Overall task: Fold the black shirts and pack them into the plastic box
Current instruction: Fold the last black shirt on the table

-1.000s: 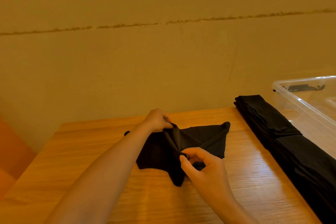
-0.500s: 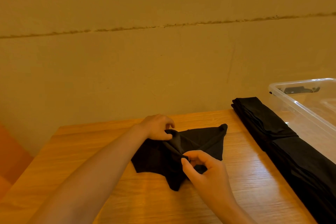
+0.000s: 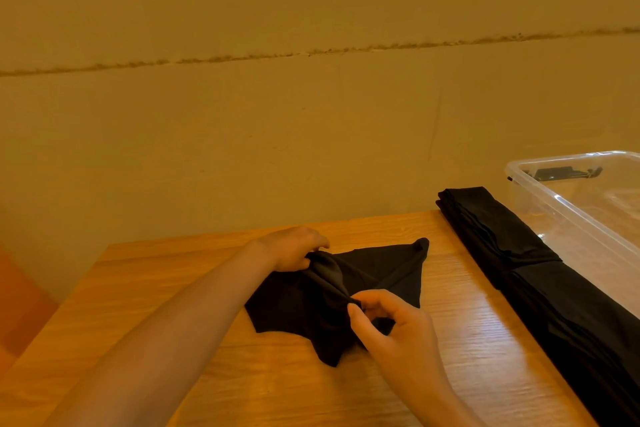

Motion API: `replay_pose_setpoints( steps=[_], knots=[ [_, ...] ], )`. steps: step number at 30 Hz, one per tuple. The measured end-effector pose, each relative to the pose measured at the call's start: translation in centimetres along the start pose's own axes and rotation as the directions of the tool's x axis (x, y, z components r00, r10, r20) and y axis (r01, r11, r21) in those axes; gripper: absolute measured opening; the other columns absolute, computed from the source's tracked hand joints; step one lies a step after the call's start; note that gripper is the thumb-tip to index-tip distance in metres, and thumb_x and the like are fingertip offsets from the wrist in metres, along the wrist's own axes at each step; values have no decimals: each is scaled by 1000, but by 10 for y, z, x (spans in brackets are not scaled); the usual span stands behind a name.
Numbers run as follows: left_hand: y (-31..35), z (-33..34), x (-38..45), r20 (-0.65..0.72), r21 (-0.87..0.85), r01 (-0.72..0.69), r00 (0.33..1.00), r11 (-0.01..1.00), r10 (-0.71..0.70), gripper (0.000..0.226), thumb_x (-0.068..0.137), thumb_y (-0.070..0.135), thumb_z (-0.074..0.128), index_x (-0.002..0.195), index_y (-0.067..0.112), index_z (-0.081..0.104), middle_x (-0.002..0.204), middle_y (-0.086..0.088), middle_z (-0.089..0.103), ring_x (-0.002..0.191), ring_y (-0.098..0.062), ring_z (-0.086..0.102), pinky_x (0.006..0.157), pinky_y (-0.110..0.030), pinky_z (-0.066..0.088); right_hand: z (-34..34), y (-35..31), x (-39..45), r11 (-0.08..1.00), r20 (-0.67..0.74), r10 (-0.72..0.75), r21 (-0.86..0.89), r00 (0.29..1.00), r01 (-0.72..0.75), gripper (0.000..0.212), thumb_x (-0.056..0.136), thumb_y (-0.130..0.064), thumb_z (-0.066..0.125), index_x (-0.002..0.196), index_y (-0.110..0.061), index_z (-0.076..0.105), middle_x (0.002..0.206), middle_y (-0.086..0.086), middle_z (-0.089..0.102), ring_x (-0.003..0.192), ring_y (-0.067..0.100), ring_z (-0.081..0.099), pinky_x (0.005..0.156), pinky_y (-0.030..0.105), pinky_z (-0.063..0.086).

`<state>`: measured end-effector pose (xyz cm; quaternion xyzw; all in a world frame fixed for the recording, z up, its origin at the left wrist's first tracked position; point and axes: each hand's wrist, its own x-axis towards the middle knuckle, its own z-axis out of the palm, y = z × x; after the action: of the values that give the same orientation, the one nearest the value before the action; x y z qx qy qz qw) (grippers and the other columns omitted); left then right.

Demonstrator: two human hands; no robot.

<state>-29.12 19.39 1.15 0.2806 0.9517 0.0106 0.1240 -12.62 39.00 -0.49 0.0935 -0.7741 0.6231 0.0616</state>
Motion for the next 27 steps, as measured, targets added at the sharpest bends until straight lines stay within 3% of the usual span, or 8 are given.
replay_pose_setpoints(
  steps=[3, 6, 9, 11, 14, 20, 27],
  knots=[
    [-5, 0, -5, -63, 22, -15, 998, 1000, 17, 48, 92, 6, 54, 138, 19, 47, 137, -2, 51, 123, -19, 50, 99, -34, 45, -1, 0, -1, 1000, -3, -2, -4, 1000, 2, 20, 84, -12, 70, 90, -31, 67, 81, -18, 68, 80, 3, 65, 66, 12, 51],
    [-14, 1, -10, -198, -62, 7, 980, 998, -20, 37, 91, 8, 54, 127, 16, 56, 120, -6, 62, 103, -21, 60, 87, -33, 49, -4, 0, -1, 1000, -26, -19, -7, 999, 19, 22, 83, -10, 69, 88, -31, 66, 80, -20, 68, 80, 1, 64, 65, 11, 50],
    [-16, -3, -19, -376, -428, 31, 903, 903, -209, 22, 89, 8, 59, 109, 16, 64, 93, -1, 68, 68, -20, 66, 69, -34, 57, -10, -1, 3, 998, -72, -56, -21, 996, 55, 23, 83, -8, 70, 87, -30, 67, 78, -18, 68, 77, 2, 65, 63, 13, 51],
    [-15, -13, -26, -408, -604, 9, 856, 797, -318, 17, 88, 5, 60, 100, 15, 68, 76, -1, 67, 53, -19, 63, 58, -28, 56, -16, -2, 8, 996, -102, -85, -28, 991, 82, 23, 82, -6, 70, 87, -28, 68, 78, -17, 68, 76, 3, 65, 64, 11, 50],
    [-14, -32, -34, -374, -718, 30, 826, 696, -422, 17, 89, 3, 58, 94, 14, 69, 56, -2, 64, 45, -16, 54, 49, -23, 46, -26, -5, 15, 987, -132, -154, -69, 979, 146, 27, 81, -2, 70, 86, -28, 67, 78, -18, 68, 75, 3, 65, 66, 9, 49],
    [-7, -66, -40, -243, -900, 67, 745, 432, -622, 17, 91, 4, 55, 89, 8, 71, 68, -16, 66, 38, -12, 42, 40, -22, 36, -39, -10, 30, 950, -141, -272, -199, 952, 242, 36, 80, -2, 71, 88, -37, 63, 83, -23, 67, 78, 0, 65, 71, 6, 47],
    [10, -121, -59, -202, -945, 46, 696, 324, -689, 22, 87, 3, 51, 86, 6, 73, 60, -13, 68, 38, -14, 44, 41, -22, 37, -64, -33, 60, 925, -233, -352, -232, 906, 300, 26, 82, -7, 70, 90, -32, 67, 75, -11, 68, 76, 2, 65, 70, 8, 48]
  ],
)
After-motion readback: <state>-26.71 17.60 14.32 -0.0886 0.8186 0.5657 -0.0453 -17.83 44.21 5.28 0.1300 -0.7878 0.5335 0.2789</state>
